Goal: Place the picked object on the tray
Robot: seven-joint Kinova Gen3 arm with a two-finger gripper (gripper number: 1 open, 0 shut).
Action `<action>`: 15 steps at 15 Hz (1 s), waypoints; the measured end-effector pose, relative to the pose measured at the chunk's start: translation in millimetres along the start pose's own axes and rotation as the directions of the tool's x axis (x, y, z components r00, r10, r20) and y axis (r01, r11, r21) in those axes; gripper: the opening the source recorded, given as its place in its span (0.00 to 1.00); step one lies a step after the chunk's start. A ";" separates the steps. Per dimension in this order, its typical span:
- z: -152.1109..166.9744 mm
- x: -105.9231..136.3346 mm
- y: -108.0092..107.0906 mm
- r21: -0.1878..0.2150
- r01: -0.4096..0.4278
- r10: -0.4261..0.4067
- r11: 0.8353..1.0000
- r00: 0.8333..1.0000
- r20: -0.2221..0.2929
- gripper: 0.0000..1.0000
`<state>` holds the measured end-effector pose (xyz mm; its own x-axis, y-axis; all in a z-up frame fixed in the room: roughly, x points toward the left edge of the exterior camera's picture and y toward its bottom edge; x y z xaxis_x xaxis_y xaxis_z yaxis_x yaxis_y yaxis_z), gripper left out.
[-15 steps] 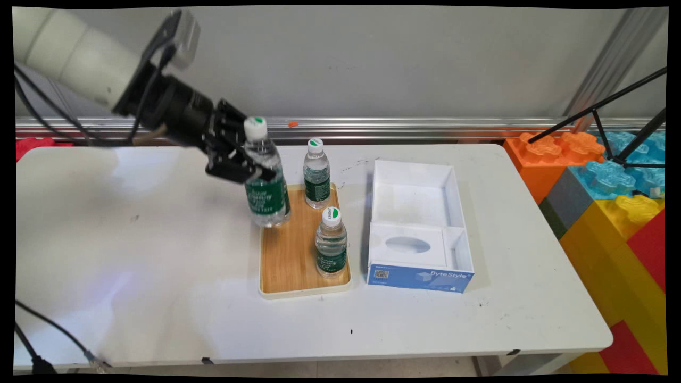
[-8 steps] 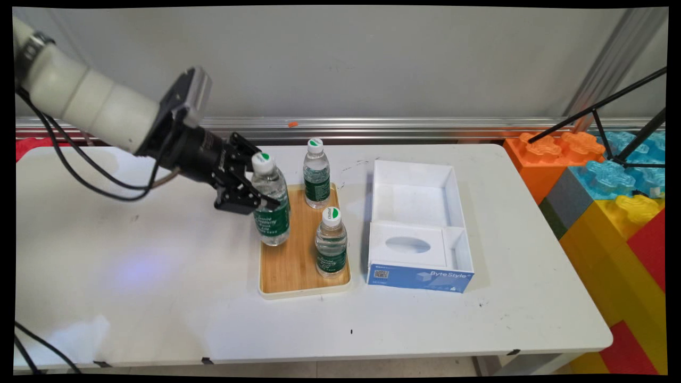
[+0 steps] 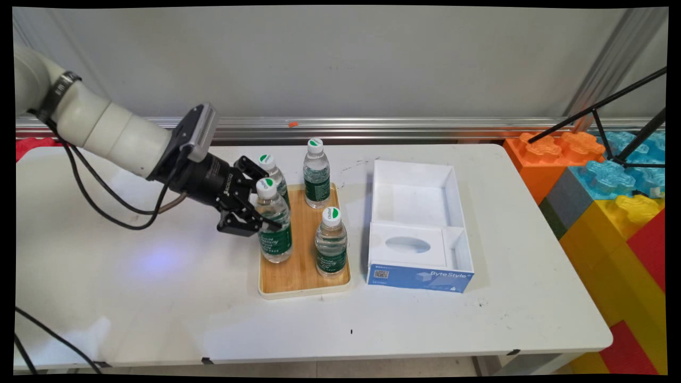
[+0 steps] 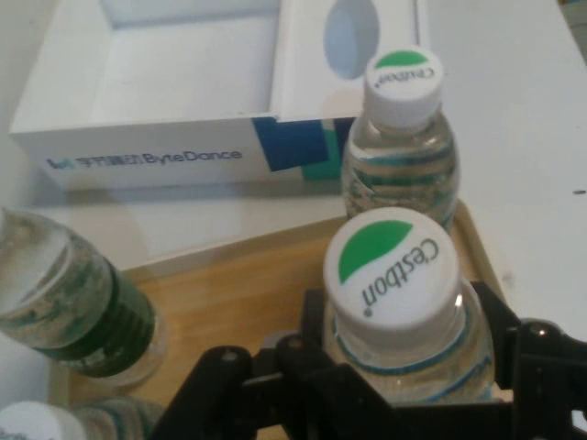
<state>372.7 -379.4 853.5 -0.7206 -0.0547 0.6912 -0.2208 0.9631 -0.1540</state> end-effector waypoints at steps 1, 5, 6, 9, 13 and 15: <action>2.2 -3.8 -0.4 -0.009 -0.008 0.008 1.000 1.000 -0.002 0.00; 11.3 -17.5 -1.4 -0.039 -0.045 0.044 0.998 0.999 -0.011 0.00; 13.8 -19.8 -1.3 -0.046 -0.055 0.054 0.997 0.998 -0.014 0.00; 21.0 -24.1 0.1 -0.061 -0.079 0.078 0.995 0.997 -0.023 0.00; 27.3 -27.1 1.6 -0.074 -0.105 0.103 0.992 0.994 -0.029 0.00; 30.3 -29.1 1.8 -0.076 -0.119 0.118 0.990 0.993 -0.027 0.00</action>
<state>373.3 -384.1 811.7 -0.7238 0.0661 0.6868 -0.0828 0.9799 -0.1816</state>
